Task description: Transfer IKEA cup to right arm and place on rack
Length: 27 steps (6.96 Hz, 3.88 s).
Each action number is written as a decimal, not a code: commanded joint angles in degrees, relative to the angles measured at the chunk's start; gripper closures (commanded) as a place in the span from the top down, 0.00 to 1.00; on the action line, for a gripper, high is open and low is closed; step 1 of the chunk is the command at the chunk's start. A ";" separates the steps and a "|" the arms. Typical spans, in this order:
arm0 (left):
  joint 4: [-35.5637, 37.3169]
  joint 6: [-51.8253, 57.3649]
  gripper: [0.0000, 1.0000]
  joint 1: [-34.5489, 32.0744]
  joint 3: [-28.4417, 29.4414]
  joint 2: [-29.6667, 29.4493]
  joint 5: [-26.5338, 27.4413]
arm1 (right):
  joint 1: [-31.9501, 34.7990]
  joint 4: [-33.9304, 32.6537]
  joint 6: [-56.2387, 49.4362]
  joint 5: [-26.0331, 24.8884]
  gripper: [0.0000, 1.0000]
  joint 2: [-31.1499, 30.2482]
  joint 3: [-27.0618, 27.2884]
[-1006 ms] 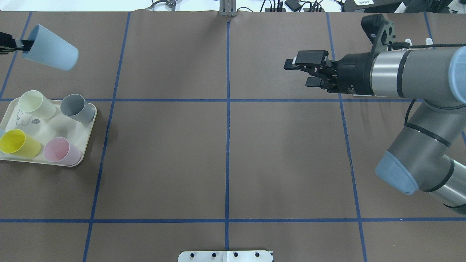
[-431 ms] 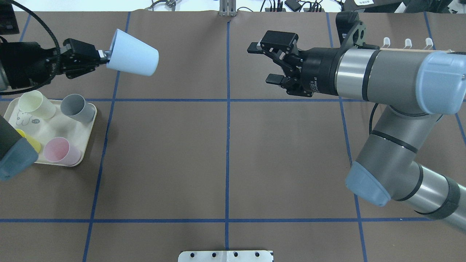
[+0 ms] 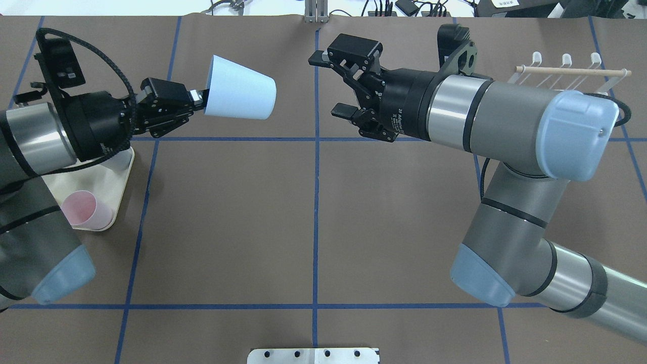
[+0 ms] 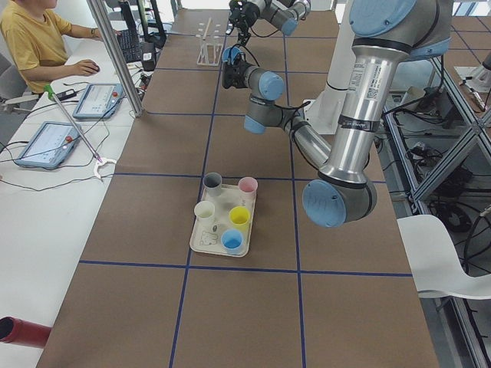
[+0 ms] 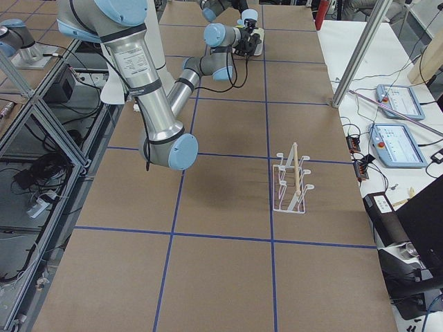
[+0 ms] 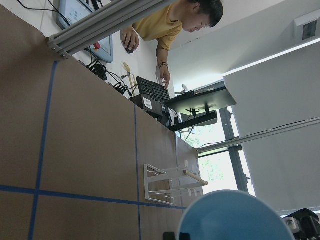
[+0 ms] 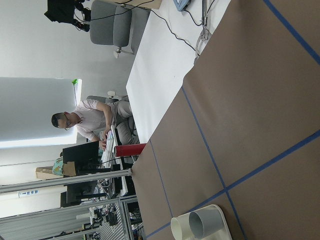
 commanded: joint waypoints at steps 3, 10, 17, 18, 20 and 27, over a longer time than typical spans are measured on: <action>-7.27 -3.27 0.00 4.61 1.65 -0.12 9.15 | -0.50 9.03 2.11 -0.41 1.00 -0.52 -0.26; -23.01 -10.31 0.00 6.46 7.19 -0.13 8.27 | -0.68 20.28 -12.42 0.02 0.97 -3.34 -2.56; 24.20 -0.29 0.00 -1.93 -9.60 -3.61 -15.56 | 4.25 20.01 -47.83 4.33 0.96 -9.15 -2.29; 31.41 1.54 0.00 -4.94 -9.69 -6.60 -20.07 | 4.24 20.01 -57.91 4.59 0.96 -9.06 -2.38; 43.98 6.02 0.00 -5.50 -9.69 -12.13 -20.38 | 4.42 21.15 -75.63 1.99 0.98 -9.06 -2.38; 60.93 14.93 0.00 -9.37 -10.03 -18.76 -29.34 | -1.90 25.99 -95.19 10.84 0.98 -8.62 -4.84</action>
